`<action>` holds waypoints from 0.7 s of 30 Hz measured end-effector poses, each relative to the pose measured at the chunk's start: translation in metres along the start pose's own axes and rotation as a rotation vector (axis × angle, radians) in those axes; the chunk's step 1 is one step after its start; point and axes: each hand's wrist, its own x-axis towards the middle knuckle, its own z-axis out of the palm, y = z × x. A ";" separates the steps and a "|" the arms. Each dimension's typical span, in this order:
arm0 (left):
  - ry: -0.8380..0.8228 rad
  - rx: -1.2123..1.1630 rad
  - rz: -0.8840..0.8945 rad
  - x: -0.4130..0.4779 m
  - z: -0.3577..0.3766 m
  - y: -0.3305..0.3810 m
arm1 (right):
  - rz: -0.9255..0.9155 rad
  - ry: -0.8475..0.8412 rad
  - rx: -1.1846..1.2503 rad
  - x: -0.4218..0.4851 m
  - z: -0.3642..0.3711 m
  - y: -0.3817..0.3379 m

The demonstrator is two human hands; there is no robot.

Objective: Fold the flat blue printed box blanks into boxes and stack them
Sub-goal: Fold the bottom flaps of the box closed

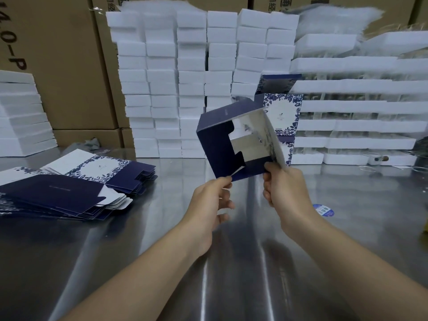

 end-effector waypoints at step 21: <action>0.171 -0.099 0.175 0.012 -0.018 0.008 | -0.355 0.094 -0.191 0.005 -0.013 -0.007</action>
